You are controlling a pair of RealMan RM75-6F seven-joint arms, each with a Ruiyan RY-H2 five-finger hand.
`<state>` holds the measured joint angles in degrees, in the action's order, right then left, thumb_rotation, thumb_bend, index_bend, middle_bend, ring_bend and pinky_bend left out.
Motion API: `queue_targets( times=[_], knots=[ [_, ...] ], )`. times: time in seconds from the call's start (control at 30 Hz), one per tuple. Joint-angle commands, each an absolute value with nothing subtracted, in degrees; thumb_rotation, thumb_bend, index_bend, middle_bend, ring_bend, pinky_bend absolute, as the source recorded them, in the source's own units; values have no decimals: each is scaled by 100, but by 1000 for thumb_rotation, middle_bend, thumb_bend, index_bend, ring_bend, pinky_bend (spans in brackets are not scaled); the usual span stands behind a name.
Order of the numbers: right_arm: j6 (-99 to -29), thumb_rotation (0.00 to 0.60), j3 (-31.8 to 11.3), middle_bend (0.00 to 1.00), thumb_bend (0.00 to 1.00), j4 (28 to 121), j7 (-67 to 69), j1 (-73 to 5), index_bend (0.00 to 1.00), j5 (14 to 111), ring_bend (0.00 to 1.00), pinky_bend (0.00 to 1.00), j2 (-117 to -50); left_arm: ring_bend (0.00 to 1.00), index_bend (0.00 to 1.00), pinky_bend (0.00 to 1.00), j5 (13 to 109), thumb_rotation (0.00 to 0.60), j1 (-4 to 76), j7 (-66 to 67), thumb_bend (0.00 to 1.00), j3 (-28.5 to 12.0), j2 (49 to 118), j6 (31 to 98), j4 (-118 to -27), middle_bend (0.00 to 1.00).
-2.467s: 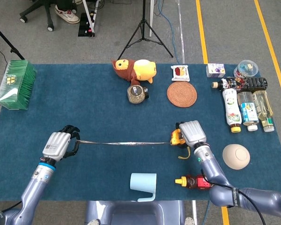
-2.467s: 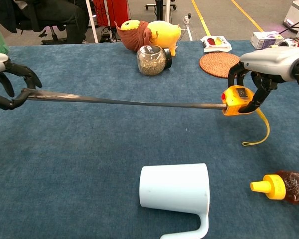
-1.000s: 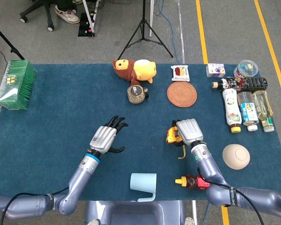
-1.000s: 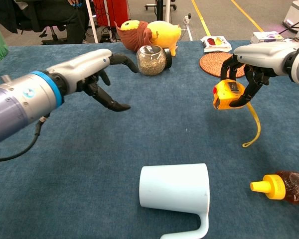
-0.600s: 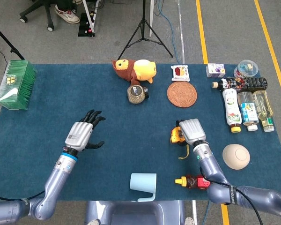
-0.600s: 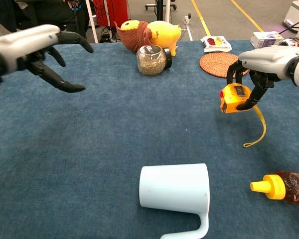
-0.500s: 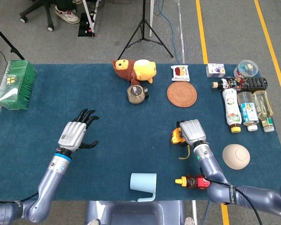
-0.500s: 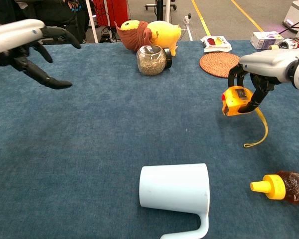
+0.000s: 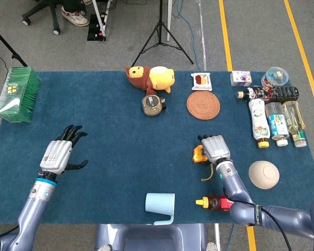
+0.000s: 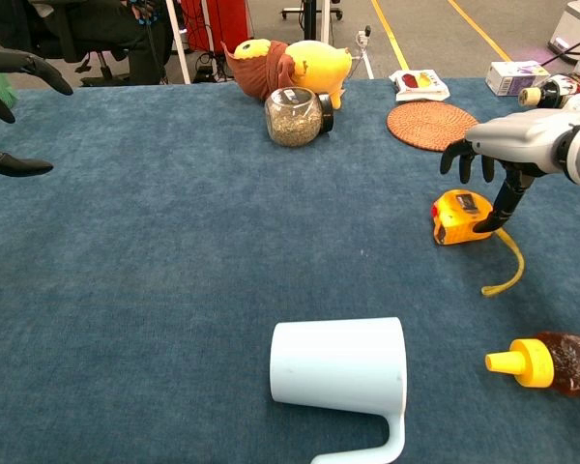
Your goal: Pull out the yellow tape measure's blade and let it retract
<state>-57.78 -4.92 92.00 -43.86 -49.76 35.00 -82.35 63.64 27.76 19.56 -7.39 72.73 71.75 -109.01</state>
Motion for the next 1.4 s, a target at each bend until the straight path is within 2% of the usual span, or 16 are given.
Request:
queue_targets(
  times=[0.03,0.17,0.33,0.43,0.5,0.57,0.7,0.93,1.4],
  knots=[
    [-5800,513,-505,236,193,9242,-4384,-4984,123,3485,300,361,-8219,2,187,254,6349,600,2744,1919,186,-735,7223,7170,-10909,106],
    [-5860,515,-541,238,185,9344,-4325,-4970,130,3519,300,364,-8167,2,187,253,6380,600,2685,1855,185,-717,7163,7195,-10923,106],
    [-6091,515,-638,326,177,9501,-4033,-4852,292,3844,361,411,-8112,2,207,254,6519,599,2537,1770,190,-671,7116,7385,-10911,106],
    [-6293,515,-704,387,190,9622,-3726,-4719,391,4186,418,445,-8094,6,286,259,6642,598,2396,1720,202,-635,7120,7615,-10860,114],
    [-6453,517,-718,421,211,9684,-3523,-4612,428,4463,448,466,-8083,30,387,270,6754,599,2282,1700,210,-589,7136,7800,-10785,148],
    [-6609,517,-692,449,233,9737,-3356,-4494,453,4730,476,487,-8062,74,443,284,6880,599,2164,1661,212,-532,7155,7968,-10701,193],
    [-6926,517,-635,504,277,9753,-3035,-4250,508,5224,532,528,-8049,162,501,332,7059,599,1932,1598,229,-425,7138,8250,-10553,285],
    [-7311,518,-464,549,295,9659,-2707,-3883,554,5888,573,556,-8043,207,562,346,7412,600,1564,1518,237,-323,7159,8780,-10195,342],
    [-8321,515,-17,556,295,9715,-2798,-2937,573,6825,573,556,-7751,207,563,346,7856,600,972,1183,237,-189,7361,9341,-9453,347]
  ],
)
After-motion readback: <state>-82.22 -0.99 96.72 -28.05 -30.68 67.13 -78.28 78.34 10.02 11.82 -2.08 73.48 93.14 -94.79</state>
